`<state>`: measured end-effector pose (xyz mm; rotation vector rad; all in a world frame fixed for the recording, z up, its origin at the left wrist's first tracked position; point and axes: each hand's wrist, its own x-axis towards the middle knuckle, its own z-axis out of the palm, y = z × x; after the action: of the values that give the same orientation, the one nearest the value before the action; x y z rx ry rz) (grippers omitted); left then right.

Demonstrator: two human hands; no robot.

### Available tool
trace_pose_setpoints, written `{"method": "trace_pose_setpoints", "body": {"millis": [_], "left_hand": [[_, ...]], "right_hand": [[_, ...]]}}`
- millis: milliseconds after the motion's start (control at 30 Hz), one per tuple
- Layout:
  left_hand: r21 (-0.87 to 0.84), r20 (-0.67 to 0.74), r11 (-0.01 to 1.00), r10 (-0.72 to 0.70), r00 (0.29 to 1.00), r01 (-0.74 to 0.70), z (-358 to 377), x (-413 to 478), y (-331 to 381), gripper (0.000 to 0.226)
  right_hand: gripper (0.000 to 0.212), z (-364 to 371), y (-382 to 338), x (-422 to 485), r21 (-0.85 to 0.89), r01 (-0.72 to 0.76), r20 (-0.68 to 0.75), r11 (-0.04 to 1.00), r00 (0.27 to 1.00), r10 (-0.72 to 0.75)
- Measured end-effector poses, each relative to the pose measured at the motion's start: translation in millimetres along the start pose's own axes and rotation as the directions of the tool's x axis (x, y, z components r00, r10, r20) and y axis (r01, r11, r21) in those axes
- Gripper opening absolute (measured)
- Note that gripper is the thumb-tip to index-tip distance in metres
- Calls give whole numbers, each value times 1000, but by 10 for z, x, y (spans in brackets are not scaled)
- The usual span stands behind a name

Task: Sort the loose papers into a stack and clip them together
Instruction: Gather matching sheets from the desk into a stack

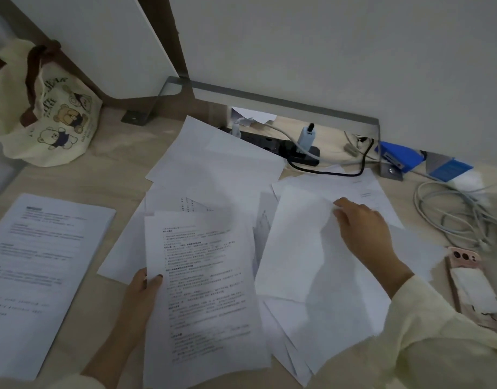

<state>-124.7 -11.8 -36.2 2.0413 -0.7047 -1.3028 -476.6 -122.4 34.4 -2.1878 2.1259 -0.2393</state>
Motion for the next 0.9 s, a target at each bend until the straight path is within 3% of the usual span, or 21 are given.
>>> {"method": "trace_pose_setpoints", "body": {"millis": [100, 167, 233, 333, 433, 467, 500, 600, 700, 800, 900], "left_hand": [[-41, -10, 999, 4, 1000, -5, -19, -91, -27, 22], [-60, -2, 998, 4, 1000, -4, -26, -137, -44, 27], [-78, 1, 997, 7, 1000, -7, -15, -193, -49, 28], [-116, 21, 993, 29, 999, -27, 28, -292, -27, 23], [-134, 32, 990, 36, 999, -31, 36, -359, -19, 25], [-137, 38, 990, 38, 999, -32, 33, -368, -26, 26], [-140, 44, 989, 42, 998, -35, 32, -378, -29, 26], [-153, 48, 987, 63, 997, -55, 26, -399, -32, 25], [-174, 46, 983, 63, 997, -54, 16, -421, -29, 24], [-209, 54, 976, 68, 996, -56, 2, -432, -4, 26], [-222, 78, 972, 102, 992, -82, 3, -450, 46, 25]], "right_hand": [[24, -161, 39, -146, 240, -239, -73, 941, 962, 263], [20, -216, 37, -218, 514, -337, -23, 789, 914, 405], [19, -245, 10, -289, 706, -339, 35, 622, 894, 447], [19, -283, -19, -411, 863, -353, 160, 361, 869, 468], [19, -271, -48, -505, 894, -445, 387, 44, 819, 425], [20, -232, -68, -541, 880, -475, 427, 16, 804, 413], [22, -174, -82, -575, 860, -507, 440, 58, 794, 419], [29, -110, -127, -635, 763, -506, 272, 401, 815, 512], [27, -355, -200, -595, 725, -417, 31, 549, 815, 579], [21, -715, -370, -500, 657, -288, -168, 697, 845, 508], [21, -929, -611, -435, 401, -156, -349, 903, 885, 308]]}}
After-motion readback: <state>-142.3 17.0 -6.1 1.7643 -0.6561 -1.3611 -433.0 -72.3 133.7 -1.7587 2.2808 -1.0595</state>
